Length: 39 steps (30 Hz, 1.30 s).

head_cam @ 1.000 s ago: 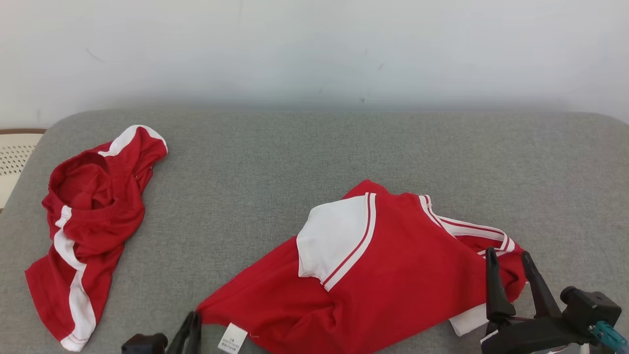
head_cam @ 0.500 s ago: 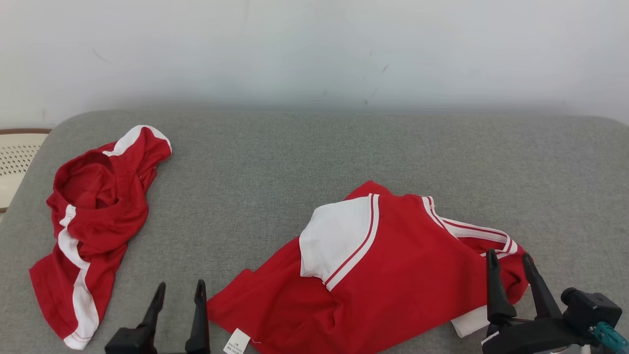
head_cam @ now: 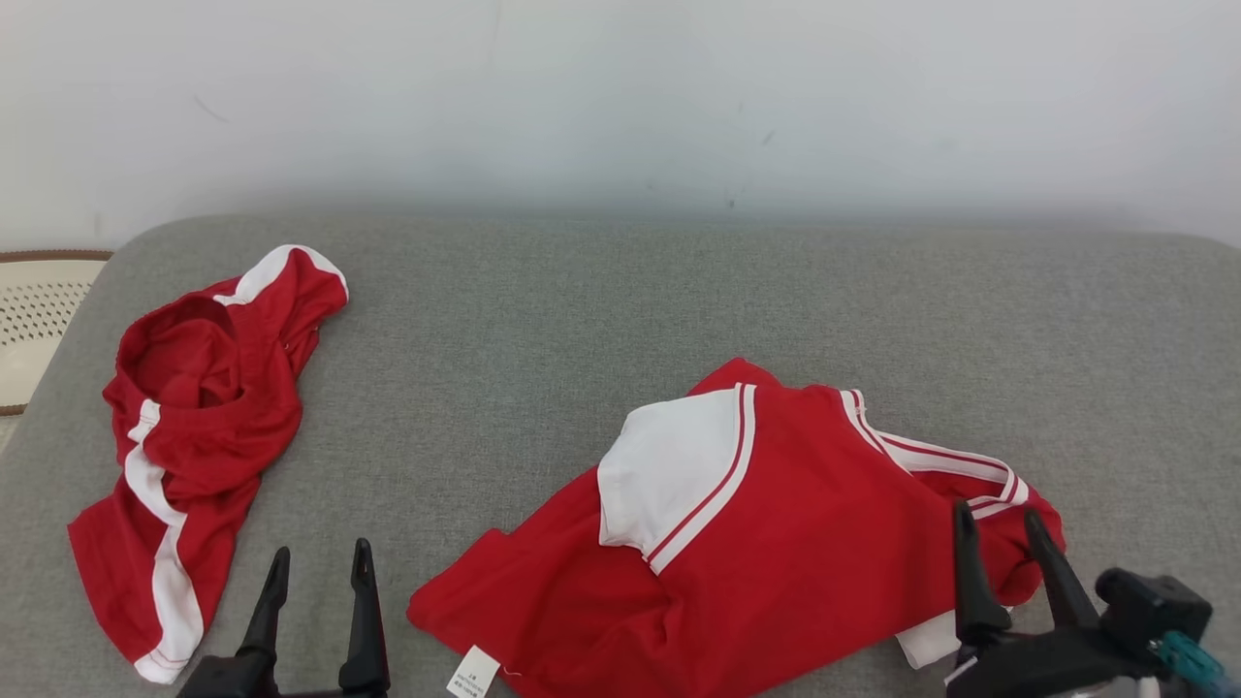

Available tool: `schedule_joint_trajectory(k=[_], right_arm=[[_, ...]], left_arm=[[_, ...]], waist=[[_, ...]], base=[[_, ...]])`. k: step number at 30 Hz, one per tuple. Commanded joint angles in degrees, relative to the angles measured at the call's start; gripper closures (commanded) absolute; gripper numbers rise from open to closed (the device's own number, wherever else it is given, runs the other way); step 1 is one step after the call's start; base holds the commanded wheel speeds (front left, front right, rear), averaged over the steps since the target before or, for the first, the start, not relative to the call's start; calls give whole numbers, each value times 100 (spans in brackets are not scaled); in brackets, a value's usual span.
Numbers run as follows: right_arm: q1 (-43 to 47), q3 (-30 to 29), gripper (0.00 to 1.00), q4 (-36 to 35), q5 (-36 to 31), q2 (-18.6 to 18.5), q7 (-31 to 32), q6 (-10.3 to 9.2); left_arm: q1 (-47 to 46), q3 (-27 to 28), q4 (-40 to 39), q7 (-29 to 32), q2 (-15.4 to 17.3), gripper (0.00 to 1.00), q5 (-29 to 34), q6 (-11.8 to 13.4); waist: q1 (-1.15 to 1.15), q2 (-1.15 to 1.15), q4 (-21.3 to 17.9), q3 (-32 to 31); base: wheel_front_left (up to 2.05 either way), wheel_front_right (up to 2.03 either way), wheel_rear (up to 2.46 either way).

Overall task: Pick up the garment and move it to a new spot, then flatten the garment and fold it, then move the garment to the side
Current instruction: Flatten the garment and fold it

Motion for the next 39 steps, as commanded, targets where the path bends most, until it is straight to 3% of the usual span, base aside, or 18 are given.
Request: schedule_joint_trajectory(k=[1,14,22,30,31,33,39], right_arm=[[-108,50,0,-3,-61,-11,30,4],[-1495,442,0,1222,41,-678,451,4],[-2428,759,0,2668,414,-969,597,4],[-3004,1093,0,3864,780,-1034,623,4],[-3047,1167,49,3960,832,-1032,618,5],[-3166,1263,100,4091,922,-1079,463,5],[-3443,1577,100,4326,1119,-1195,29,5]], left_arm=[[141,59,19,-24,-22,0,77,-31],[-28,188,223,-25,-388,0,398,-428],[-144,224,414,-24,-610,0,550,-673],[-167,282,491,-24,-767,0,661,-823],[-167,292,503,-23,-779,0,679,-845],[-158,318,521,-24,-800,0,708,-868],[-90,447,568,-24,-848,0,755,-936]], waist=[[0,-1,12,0],[0,-1,386,121],[0,-1,752,251],[0,-1,958,344],[0,-1,971,345],[0,-1,991,342],[0,-1,955,283]], base=[[0,0,0],[0,0,0],[0,0,0],[0,0,0],[0,0,0],[0,0,0],[0,0,0]])
